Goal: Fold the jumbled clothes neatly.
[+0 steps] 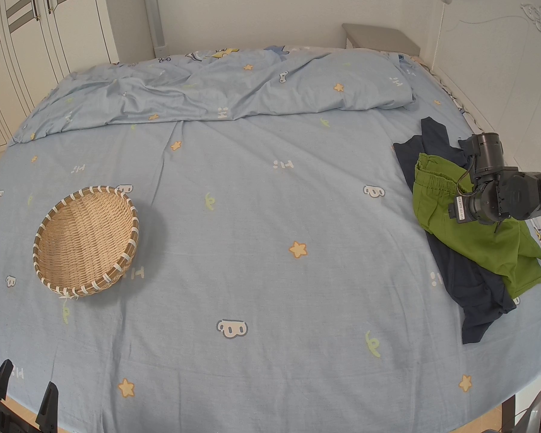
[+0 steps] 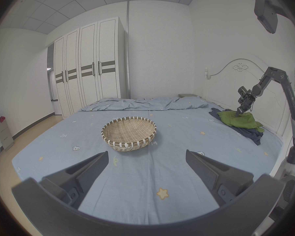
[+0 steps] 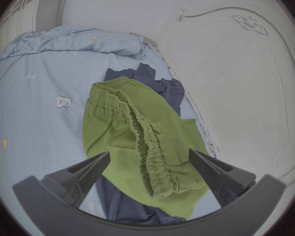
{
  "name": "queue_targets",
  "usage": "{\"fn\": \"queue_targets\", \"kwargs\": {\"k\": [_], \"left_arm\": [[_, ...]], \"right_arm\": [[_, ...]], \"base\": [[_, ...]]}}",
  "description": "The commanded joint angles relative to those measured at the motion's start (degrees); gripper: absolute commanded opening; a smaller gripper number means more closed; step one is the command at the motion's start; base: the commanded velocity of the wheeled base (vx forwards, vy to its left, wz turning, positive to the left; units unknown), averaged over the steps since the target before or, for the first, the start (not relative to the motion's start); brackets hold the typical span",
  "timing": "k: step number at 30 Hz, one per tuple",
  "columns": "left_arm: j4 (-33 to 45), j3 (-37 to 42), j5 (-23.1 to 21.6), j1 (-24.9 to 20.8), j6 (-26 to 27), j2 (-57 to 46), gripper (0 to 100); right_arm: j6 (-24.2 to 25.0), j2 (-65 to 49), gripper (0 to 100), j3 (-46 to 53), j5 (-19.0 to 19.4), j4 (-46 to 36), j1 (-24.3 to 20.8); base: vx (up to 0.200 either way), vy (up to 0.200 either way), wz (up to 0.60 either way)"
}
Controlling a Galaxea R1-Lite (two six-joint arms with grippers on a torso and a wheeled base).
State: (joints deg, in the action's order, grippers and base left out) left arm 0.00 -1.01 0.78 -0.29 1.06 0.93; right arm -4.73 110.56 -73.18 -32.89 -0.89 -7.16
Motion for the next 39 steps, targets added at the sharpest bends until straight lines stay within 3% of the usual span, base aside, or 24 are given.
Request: {"fn": "queue_targets", "kwargs": {"k": [1,8,9,23,28,31,33,35,38,39], "left_arm": [[0.0,1.0,0.0,0.0,0.0,-0.8,100],[0.0,1.0,0.0,0.0,0.0,-0.8,100],[0.0,1.0,0.0,0.0,0.0,-0.8,100],[0.0,1.0,0.0,0.0,0.0,-0.8,100],[0.0,1.0,0.0,0.0,0.0,-0.8,100],[0.0,1.0,0.0,0.0,0.0,-0.8,100],[0.0,1.0,0.0,0.0,0.0,-0.8,100],[0.0,1.0,0.0,0.0,0.0,-0.8,100],[0.0,1.0,0.0,0.0,0.0,-0.8,100],[0.0,1.0,0.0,0.0,0.0,-0.8,100]], "right_arm": [[0.0,3.5,100,-3.0,-0.7,-0.1,1.6],[-0.2,4.1,100,-5.0,-0.7,-0.4,3.3],[-0.2,4.1,0,-5.0,-0.7,-0.4,3.4],[-0.5,1.3,0,-5.0,-0.5,-3.4,2.6],[1.0,-8.5,0,-7.9,1.8,-20.1,-3.5],[5.8,-10.5,0,-10.4,2.7,-29.5,-8.4],[8.2,-11.5,0,-11.8,6.0,-34.0,-10.8],[11.5,-13.4,0,-14.4,15.6,-41.1,-13.3],[11.6,-13.5,0,-14.6,16.2,-41.5,-13.4],[15.3,-13.3,0,-21.0,26.7,-47.4,-16.2]], "base": [[0.0,0.0,0.0],[0.0,0.0,0.0],[0.0,0.0,0.0],[0.0,0.0,0.0],[0.0,0.0,0.0],[0.0,0.0,0.0],[0.0,0.0,0.0],[0.0,0.0,0.0],[0.0,0.0,0.0],[0.0,0.0,0.0]]}}
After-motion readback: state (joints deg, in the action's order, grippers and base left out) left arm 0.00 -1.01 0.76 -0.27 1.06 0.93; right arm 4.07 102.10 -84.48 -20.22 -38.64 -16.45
